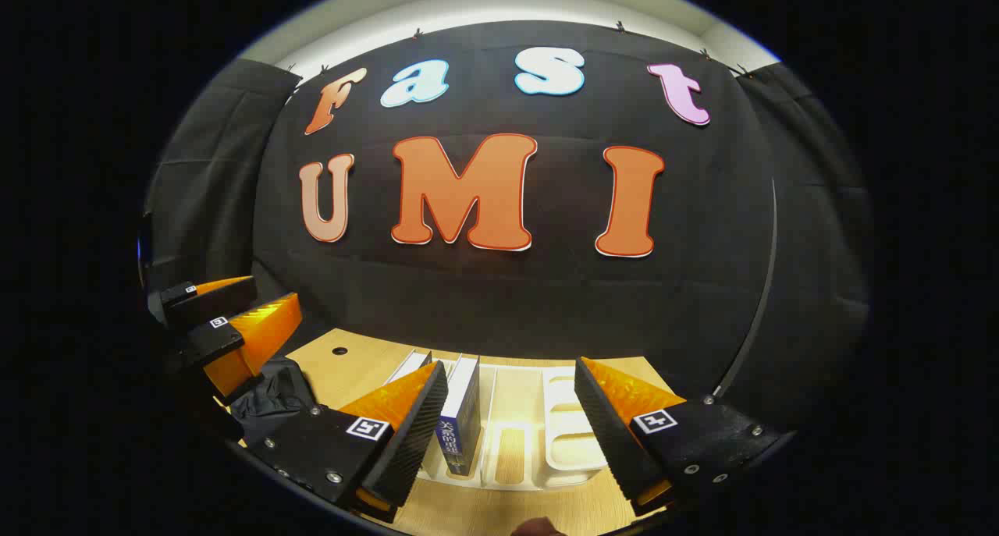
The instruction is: Open the schoolbag, grab two books from the bookshelf and put them into the schoolbag.
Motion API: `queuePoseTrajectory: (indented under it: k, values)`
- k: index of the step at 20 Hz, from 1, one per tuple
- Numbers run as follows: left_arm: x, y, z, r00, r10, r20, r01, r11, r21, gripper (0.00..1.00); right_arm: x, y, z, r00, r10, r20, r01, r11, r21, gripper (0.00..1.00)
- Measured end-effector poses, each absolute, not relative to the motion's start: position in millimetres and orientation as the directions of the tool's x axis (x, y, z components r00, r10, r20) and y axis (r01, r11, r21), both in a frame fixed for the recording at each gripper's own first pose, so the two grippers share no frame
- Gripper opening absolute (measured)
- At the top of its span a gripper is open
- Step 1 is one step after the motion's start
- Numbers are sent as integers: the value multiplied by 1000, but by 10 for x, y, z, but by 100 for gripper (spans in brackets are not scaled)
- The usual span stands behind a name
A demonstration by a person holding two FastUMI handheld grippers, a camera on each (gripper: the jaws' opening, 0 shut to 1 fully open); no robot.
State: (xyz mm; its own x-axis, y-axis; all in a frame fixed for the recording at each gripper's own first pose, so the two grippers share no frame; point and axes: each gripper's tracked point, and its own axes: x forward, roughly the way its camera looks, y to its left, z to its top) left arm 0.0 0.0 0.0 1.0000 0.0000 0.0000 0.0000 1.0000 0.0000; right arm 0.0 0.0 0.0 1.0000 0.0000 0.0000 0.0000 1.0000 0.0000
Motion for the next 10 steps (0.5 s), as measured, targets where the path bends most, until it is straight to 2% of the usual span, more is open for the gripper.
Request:
queuePoseTrajectory:
  k: [4,10]
  values:
    - [-58,40,86,1000,10,24,-11,1000,17,98,-13,19,34,1000,-1,11,1,1000,-10,97]
    - [-88,55,80,1000,16,26,-17,1000,13,100,-59,127,-5,1000,22,0,-22,999,-27,97]
